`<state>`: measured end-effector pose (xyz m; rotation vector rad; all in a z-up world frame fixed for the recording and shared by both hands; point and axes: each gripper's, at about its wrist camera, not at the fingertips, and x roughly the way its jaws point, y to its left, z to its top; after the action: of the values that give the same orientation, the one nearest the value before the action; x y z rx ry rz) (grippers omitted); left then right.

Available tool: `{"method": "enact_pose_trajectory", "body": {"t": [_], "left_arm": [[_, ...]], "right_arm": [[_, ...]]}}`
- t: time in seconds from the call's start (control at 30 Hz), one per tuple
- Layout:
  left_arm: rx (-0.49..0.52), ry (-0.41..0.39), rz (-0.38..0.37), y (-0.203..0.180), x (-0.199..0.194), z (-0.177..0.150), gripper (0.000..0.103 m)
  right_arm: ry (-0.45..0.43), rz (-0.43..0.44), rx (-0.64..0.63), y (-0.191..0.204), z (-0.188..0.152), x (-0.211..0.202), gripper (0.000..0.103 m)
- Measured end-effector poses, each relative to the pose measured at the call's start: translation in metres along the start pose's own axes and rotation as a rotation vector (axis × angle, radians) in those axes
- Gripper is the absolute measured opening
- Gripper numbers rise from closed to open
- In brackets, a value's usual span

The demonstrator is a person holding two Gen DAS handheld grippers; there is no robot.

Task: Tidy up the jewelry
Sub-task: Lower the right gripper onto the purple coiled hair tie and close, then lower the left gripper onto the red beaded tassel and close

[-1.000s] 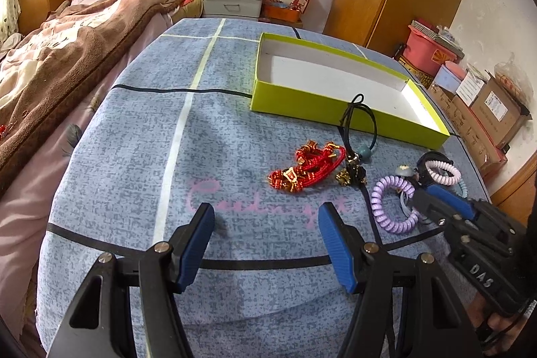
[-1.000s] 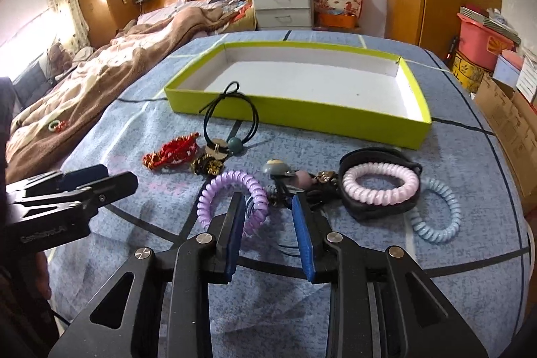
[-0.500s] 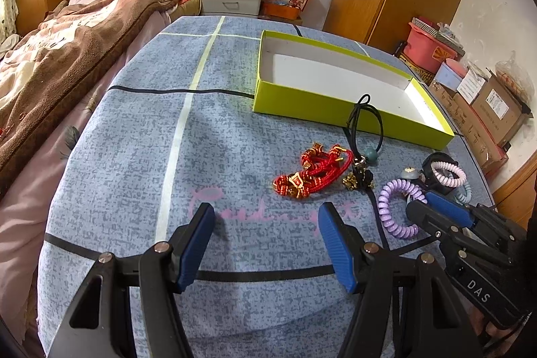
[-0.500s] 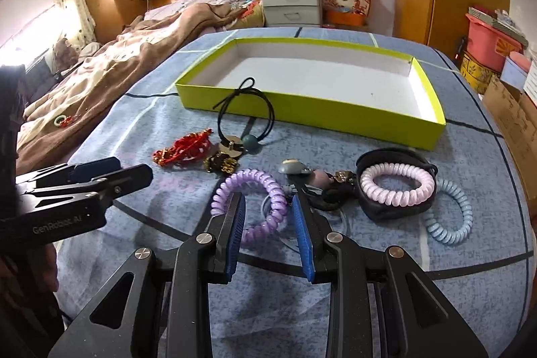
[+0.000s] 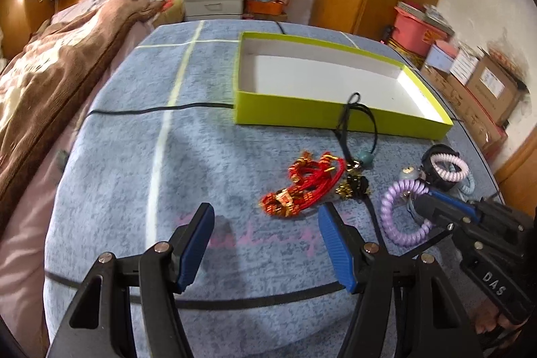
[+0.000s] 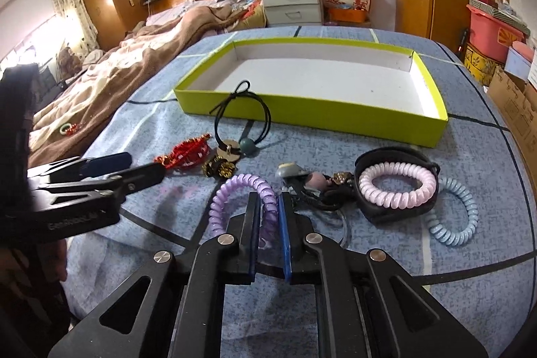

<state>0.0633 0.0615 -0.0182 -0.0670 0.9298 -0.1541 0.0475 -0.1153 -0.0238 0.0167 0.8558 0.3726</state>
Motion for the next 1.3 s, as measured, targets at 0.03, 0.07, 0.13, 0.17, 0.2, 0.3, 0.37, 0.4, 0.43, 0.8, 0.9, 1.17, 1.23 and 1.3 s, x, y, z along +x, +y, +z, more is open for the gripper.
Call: {"method": "enact_pose_trajectory", "body": {"t": [0.03, 0.07, 0.13, 0.17, 0.2, 0.3, 0.37, 0.4, 0.43, 0.8, 0.9, 1.17, 1.23, 1.3], "left_arm": [[0.009, 0.004, 0.006, -0.002, 0.001, 0.001, 0.067], [0.019, 0.001, 0.009, -0.003, 0.002, 0.002, 0.067], [0.050, -0.004, 0.002, -0.006, 0.005, 0.004, 0.067], [0.061, 0.004, 0.003, -0.007, 0.008, 0.005, 0.067], [0.066, 0.020, 0.011, -0.008, 0.012, 0.006, 0.067], [0.091, 0.016, 0.019, -0.012, 0.014, 0.006, 0.067], [0.112, 0.014, 0.023, -0.015, 0.014, 0.005, 0.067], [0.115, 0.015, 0.015, -0.016, 0.013, 0.005, 0.066], [0.119, 0.016, 0.000, -0.016, 0.012, 0.005, 0.065], [0.134, 0.009, -0.045, -0.021, 0.006, 0.000, 0.025], [0.123, 0.004, -0.060, -0.021, 0.003, -0.003, 0.024], [0.092, -0.024, -0.114, -0.019, -0.015, -0.010, 0.024], [0.091, -0.025, -0.133, -0.020, -0.018, -0.012, 0.024], [0.077, -0.033, -0.159, -0.020, -0.023, -0.014, 0.024]], "right_arm": [[-0.005, 0.001, 0.003, -0.001, 0.001, -0.001, 0.010], [-0.008, 0.001, 0.007, -0.002, 0.002, -0.003, 0.010], [-0.012, 0.002, 0.018, -0.005, 0.003, -0.004, 0.010], [-0.014, 0.003, 0.022, -0.006, 0.003, -0.005, 0.010], [-0.015, 0.004, 0.025, -0.007, 0.003, -0.005, 0.010], [-0.015, 0.004, 0.027, -0.007, 0.004, -0.004, 0.010], [-0.017, 0.007, 0.032, -0.008, 0.005, -0.005, 0.010], [-0.019, 0.008, 0.031, -0.008, 0.005, -0.006, 0.010], [-0.019, 0.008, 0.031, -0.008, 0.005, -0.006, 0.010], [-0.022, 0.010, 0.051, -0.013, 0.003, -0.008, 0.010], [-0.025, 0.009, 0.056, -0.014, 0.002, -0.009, 0.010], [-0.041, 0.010, 0.066, -0.016, 0.002, -0.014, 0.010], [-0.043, 0.012, 0.066, -0.015, 0.002, -0.015, 0.010], [-0.046, 0.015, 0.067, -0.016, 0.001, -0.016, 0.010]]}}
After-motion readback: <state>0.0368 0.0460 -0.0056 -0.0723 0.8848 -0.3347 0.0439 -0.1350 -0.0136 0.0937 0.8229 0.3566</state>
